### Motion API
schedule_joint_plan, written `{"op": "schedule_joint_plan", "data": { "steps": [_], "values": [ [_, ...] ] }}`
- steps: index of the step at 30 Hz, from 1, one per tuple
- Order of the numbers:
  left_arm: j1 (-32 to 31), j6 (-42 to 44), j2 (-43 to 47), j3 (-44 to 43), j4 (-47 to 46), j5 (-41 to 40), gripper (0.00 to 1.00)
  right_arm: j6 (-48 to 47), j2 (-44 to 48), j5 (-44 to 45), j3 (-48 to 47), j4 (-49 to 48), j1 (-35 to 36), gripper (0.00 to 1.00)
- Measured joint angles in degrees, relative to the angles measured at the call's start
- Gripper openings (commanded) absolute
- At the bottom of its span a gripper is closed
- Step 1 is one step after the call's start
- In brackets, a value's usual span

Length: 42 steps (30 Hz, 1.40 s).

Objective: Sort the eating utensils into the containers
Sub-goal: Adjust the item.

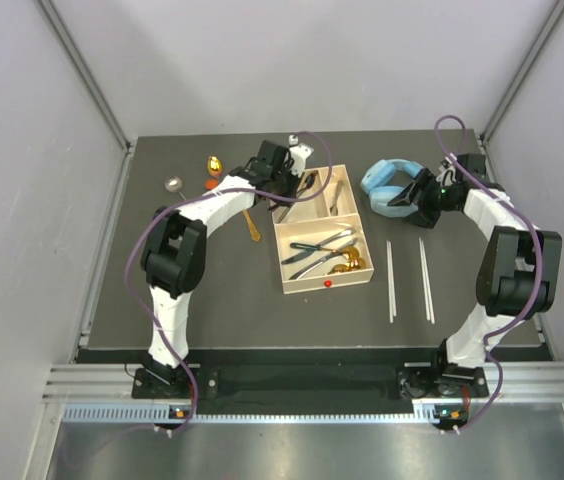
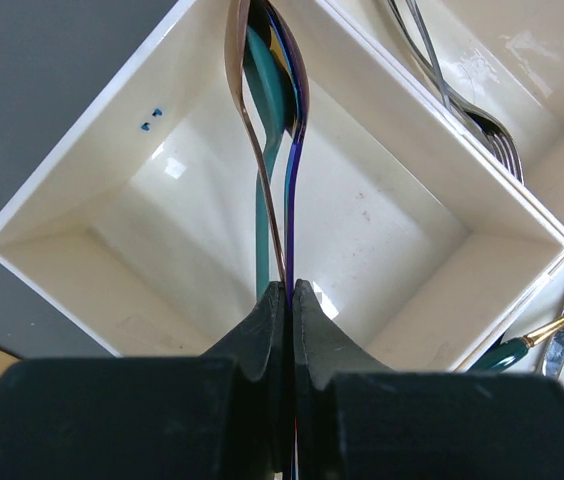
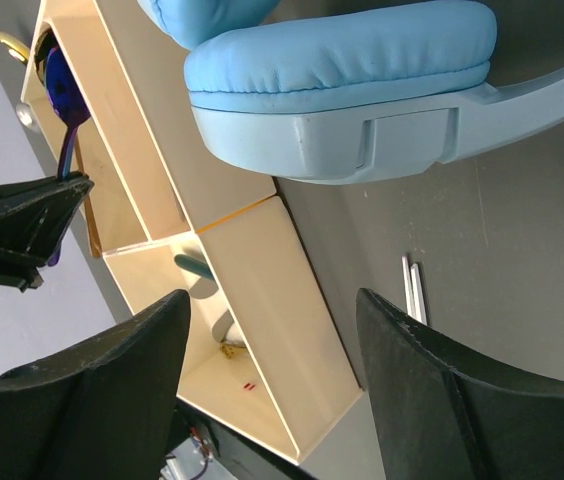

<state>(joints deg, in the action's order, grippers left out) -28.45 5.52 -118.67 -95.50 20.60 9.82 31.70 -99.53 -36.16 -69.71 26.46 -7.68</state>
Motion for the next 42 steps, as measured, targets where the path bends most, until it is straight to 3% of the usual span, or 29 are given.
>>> {"op": "schedule_joint_plan", "data": {
  "steps": [9,25,34,42],
  "values": [
    [0.28,-1.38,-0.39,1.03,-1.31,1.44,0.07,-0.09,0.02,0.0,0.04,-0.07,0.0,0.68],
    [-0.24,-2.36,-0.37,6.21,-2.51,2.56,0.43,-0.15,0.02,-0.63,0.04,-0.15,0.0,0.68],
    [-0.24,-2.71,0.46,4.42,-2.32,1.14,0.47,-0.22,0.87,-1.57,0.74,-0.31,0.59,0.68],
    [-0.24,-5.01,10.64,4.33,-2.82,-2.49,0.5,-0.02,3.1,-1.49,1.95,-0.68,0.92,0.68]
  ]
}}
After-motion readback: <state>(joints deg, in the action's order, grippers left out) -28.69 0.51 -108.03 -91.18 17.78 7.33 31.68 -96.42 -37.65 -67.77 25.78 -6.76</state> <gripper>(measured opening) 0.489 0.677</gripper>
